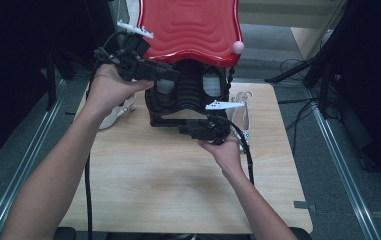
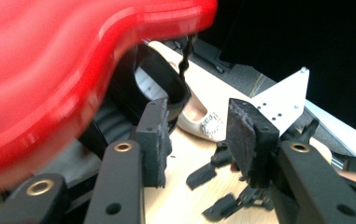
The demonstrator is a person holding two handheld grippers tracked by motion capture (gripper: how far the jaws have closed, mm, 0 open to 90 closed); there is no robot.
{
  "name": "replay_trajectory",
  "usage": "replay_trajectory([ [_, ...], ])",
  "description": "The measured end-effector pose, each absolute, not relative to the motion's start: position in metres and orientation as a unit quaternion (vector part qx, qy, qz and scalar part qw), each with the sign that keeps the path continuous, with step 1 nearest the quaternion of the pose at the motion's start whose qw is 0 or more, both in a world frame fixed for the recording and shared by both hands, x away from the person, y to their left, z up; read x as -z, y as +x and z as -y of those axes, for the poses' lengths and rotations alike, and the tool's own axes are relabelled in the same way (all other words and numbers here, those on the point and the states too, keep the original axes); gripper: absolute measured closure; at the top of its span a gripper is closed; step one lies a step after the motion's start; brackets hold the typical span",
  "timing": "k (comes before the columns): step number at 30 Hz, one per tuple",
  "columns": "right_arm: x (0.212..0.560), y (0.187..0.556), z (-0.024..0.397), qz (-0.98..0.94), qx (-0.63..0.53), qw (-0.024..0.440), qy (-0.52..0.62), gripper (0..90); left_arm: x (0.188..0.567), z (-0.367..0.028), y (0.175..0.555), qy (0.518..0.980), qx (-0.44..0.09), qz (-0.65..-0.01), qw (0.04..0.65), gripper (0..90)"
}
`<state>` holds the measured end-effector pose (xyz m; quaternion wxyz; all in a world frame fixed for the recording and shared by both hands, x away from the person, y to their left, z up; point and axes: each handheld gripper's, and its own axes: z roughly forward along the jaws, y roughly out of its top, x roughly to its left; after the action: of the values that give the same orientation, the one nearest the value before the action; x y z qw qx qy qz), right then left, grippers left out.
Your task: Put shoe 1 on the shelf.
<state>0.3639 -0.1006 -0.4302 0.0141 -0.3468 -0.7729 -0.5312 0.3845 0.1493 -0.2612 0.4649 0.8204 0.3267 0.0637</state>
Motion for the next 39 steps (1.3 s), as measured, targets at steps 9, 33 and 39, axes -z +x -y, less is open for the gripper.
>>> replay_trajectory([
  [9,0.438,0.352,0.120,0.788,0.517,0.014,-0.333,45.2,0.298,-0.163,0.366,0.816,-0.045,-0.334,0.470,44.7],
  [33,0.466,0.326,0.149,0.801,0.503,0.013,-0.326,45.0,0.406,-0.188,0.338,0.816,-0.033,-0.363,0.449,39.5],
  [39,0.468,0.323,0.159,0.797,0.505,0.006,-0.333,46.3,0.426,-0.196,0.337,0.815,-0.035,-0.374,0.442,40.9],
])
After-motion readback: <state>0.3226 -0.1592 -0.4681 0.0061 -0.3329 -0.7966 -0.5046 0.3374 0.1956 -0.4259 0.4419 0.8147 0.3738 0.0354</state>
